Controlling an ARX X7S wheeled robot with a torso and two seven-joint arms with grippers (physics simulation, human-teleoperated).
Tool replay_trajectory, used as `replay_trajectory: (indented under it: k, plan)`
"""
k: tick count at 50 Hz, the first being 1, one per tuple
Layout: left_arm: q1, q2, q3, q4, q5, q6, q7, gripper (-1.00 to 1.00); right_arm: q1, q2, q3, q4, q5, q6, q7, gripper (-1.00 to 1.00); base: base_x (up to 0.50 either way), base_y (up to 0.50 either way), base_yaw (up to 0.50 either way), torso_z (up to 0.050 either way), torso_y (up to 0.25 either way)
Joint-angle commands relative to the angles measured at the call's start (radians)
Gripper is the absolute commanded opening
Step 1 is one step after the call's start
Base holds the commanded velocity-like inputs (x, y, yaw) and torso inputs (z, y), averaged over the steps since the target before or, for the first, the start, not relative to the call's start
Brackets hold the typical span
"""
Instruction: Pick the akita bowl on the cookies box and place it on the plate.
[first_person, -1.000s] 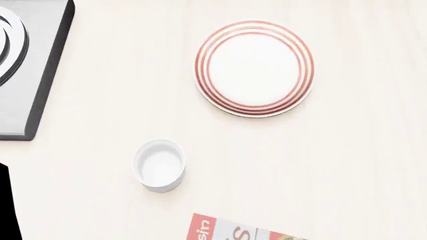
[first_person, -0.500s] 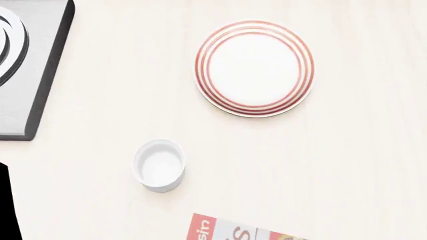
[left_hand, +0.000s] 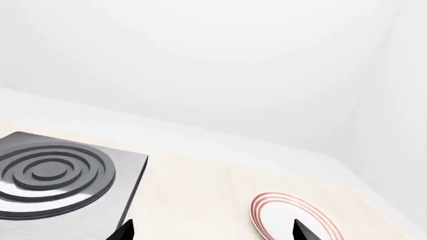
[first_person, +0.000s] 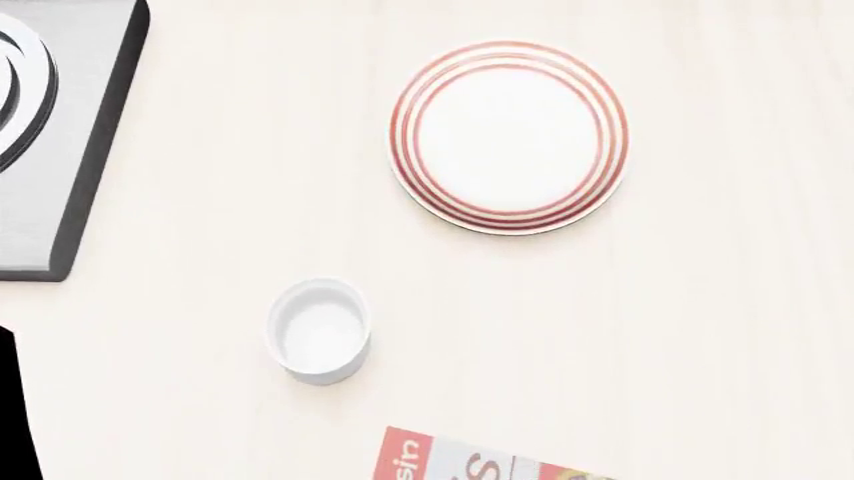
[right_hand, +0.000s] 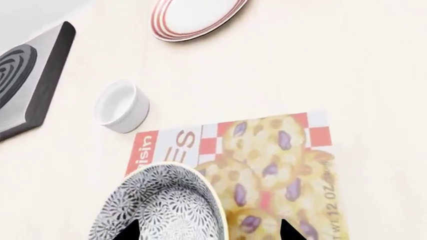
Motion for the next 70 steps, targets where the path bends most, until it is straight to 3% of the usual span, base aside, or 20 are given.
replay_trajectory:
  k: [1,11,24,25,50,61,70]
  plan:
    - [0.002,-0.005,0.003,0.0,0.0,0.005,-0.002,1.0,-0.059,-0.048,0.031,0.076,0.024,-0.044,-0.033,1.0,0.0,0.0,0.0,0.0,0.0]
    - [-0.003,-0.007,0.007,-0.005,0.0,0.008,-0.003,1.0,-0.121,-0.091,0.057,0.179,0.071,-0.127,-0.095,1.0,0.0,0.0,0.0,0.0,0.0]
    - [-0.006,-0.01,0.008,-0.01,-0.002,0.015,-0.004,1.0,-0.14,-0.09,0.086,0.184,0.091,-0.12,-0.12,1.0,0.0,0.0,0.0,0.0,0.0]
    - [-0.005,-0.01,0.009,-0.01,-0.001,0.016,-0.004,1.0,-0.142,-0.091,0.089,0.182,0.09,-0.116,-0.117,-1.0,0.0,0.0,0.0,0.0,0.0]
    - [-0.014,-0.01,0.026,-0.008,0.007,0.013,-0.009,1.0,-0.177,-0.073,0.138,0.157,0.072,-0.085,-0.121,-1.0,0.0,0.0,0.0,0.0,0.0]
    - [-0.012,-0.014,0.027,-0.011,0.006,0.02,-0.01,1.0,-0.117,-0.042,0.15,0.07,0.093,-0.029,-0.129,-1.0,0.0,0.0,0.0,0.0,0.0]
    - [-0.01,-0.023,0.02,-0.013,-0.001,0.027,-0.016,1.0,0.005,0.046,0.151,-0.051,0.175,0.039,-0.143,-1.0,0.0,0.0,0.0,0.0,0.0]
